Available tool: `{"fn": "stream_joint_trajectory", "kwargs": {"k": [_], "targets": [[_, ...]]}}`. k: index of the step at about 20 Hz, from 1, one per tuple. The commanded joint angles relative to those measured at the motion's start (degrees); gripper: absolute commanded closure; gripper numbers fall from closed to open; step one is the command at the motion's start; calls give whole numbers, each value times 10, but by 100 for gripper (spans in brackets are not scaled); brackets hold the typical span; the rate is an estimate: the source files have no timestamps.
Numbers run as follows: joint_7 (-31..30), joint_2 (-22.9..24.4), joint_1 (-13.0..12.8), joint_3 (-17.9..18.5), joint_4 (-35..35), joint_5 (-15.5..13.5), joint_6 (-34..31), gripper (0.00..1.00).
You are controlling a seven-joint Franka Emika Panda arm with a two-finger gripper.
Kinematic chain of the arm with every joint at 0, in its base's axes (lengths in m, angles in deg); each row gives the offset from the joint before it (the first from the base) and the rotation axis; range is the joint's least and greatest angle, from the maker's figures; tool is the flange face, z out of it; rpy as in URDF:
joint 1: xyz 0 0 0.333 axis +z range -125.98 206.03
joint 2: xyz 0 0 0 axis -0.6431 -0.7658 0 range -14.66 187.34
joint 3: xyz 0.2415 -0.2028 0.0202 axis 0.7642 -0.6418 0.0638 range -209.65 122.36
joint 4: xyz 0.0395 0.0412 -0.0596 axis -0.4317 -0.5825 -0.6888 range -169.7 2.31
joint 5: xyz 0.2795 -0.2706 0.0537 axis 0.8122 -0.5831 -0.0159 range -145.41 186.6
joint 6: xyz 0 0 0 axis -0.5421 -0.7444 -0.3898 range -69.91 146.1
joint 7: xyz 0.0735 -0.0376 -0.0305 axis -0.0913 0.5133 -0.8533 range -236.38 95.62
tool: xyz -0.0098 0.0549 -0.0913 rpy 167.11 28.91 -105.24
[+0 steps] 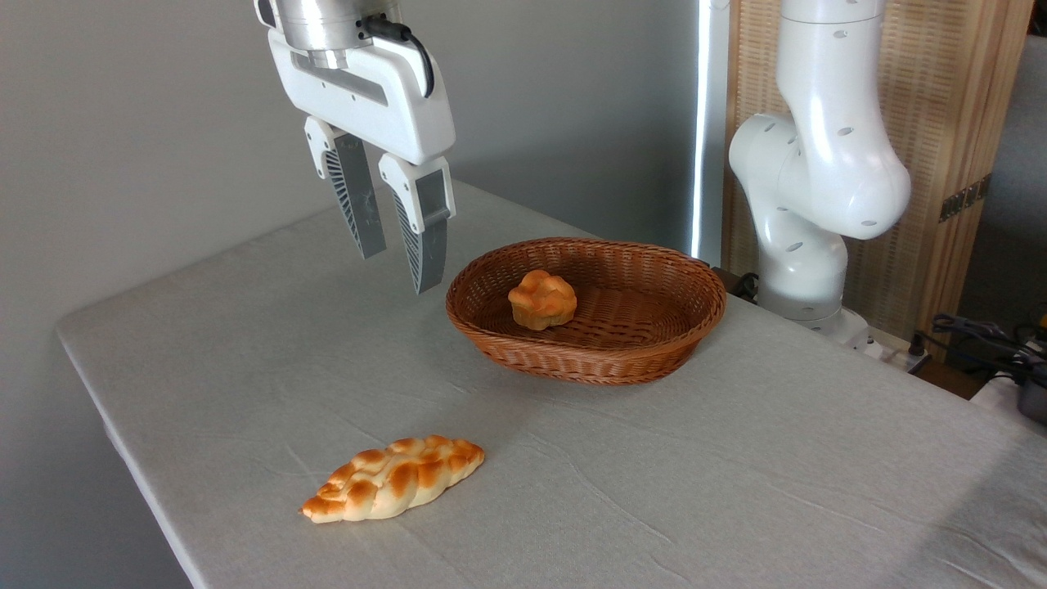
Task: Put bread into the basket
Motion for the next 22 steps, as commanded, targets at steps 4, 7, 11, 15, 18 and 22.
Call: {"fn": "stream_joint_trajectory", "kwargs": {"k": [4,7,11,15,18,22], "targets": [[15,-1,19,-36,16,43,-23,0],[26,-2,25,-46,16,44,-23,0],[27,-2,61,-79,16,44,-24,0],[27,-2,61,-80,15,44,-24,0],[29,-2,61,-80,15,44,-24,0],[27,-1,61,-79,15,44,-24,0]]}}
